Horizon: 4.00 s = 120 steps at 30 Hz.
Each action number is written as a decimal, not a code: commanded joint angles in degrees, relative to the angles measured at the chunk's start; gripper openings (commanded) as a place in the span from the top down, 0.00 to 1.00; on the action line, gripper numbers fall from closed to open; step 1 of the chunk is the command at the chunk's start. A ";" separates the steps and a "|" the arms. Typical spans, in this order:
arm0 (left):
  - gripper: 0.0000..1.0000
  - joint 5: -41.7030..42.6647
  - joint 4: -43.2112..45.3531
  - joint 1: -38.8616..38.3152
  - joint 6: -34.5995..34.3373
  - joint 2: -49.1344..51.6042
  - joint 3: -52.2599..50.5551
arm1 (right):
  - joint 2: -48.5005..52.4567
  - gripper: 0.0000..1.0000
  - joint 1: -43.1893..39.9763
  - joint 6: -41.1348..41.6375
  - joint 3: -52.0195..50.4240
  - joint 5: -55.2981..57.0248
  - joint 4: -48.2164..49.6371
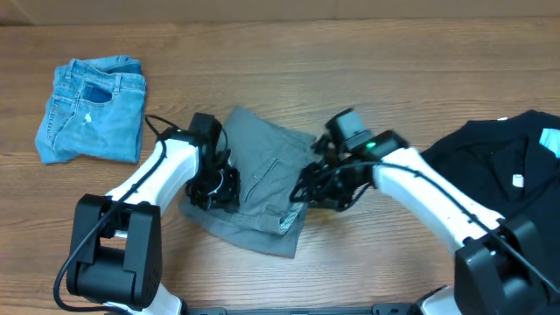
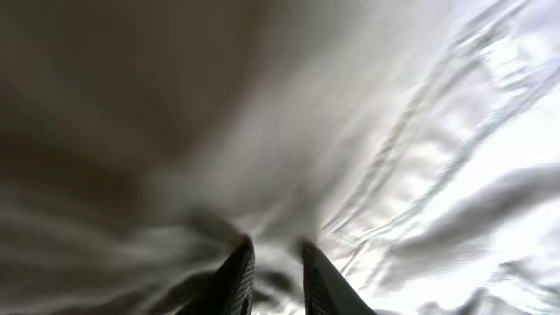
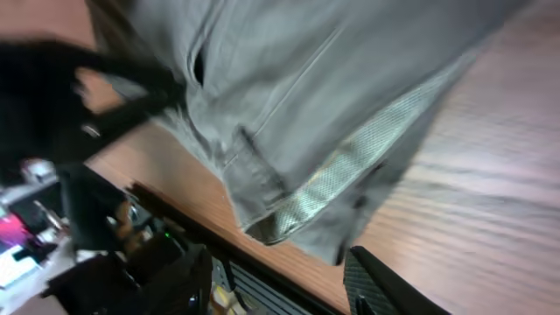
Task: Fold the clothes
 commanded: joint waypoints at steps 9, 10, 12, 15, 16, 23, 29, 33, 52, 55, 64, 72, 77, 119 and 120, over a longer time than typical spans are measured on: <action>0.76 -0.11 -0.85 0.09 2.34 -1.42 2.45 | 11.69 0.95 11.61 14.19 -0.63 3.74 5.49; 0.76 -1.49 -0.92 0.13 2.34 -1.42 2.45 | 11.65 0.95 11.54 14.14 -0.61 4.63 3.56; 0.75 -4.26 -1.09 0.31 2.36 -1.42 2.45 | 11.52 0.95 11.21 13.20 -0.55 6.80 -0.66; 0.73 -7.15 -1.05 0.81 2.38 -1.42 2.45 | 11.52 0.93 11.23 11.85 -0.57 13.25 -6.43; 0.73 -7.56 -1.01 1.20 2.40 -1.42 2.45 | 11.52 0.88 11.23 11.85 -0.57 14.01 -7.04; 0.76 -7.50 -7.85 7.80 6.99 -1.73 6.62 | 10.36 0.64 10.10 11.85 0.17 21.24 -14.25; 0.76 2.05 -11.34 13.73 15.58 -3.13 10.95 | 4.48 0.66 6.14 8.52 1.97 22.67 -17.42; 0.78 16.65 -11.13 12.46 23.47 -3.45 10.78 | -1.77 0.73 5.07 -1.27 2.84 10.47 -8.33; 0.84 0.39 2.14 5.18 16.33 -3.13 -8.92 | 9.88 0.89 3.87 19.52 -4.04 12.44 9.38; 0.85 -3.02 0.59 8.81 15.54 -3.15 -9.09 | 9.66 0.90 1.86 19.98 -4.02 13.42 5.70; 0.82 10.88 -4.09 24.76 21.05 -3.21 -4.37 | 5.25 0.89 -3.02 4.24 -3.02 13.22 -1.36; 0.85 26.14 -11.23 23.17 33.20 -4.83 -2.51 | -3.48 0.89 -3.04 -4.28 0.26 13.22 4.02; 0.86 25.51 -11.32 17.42 33.18 -4.92 -3.67 | -2.12 0.89 -3.02 -4.07 0.24 13.27 15.23; 0.94 -4.98 8.52 5.60 -0.55 -4.66 -16.00 | 15.47 0.95 -6.03 9.70 0.20 13.40 16.09; 0.94 -6.23 10.97 5.62 -1.53 -4.63 -16.55 | 15.50 0.95 -6.03 11.96 0.20 13.46 14.69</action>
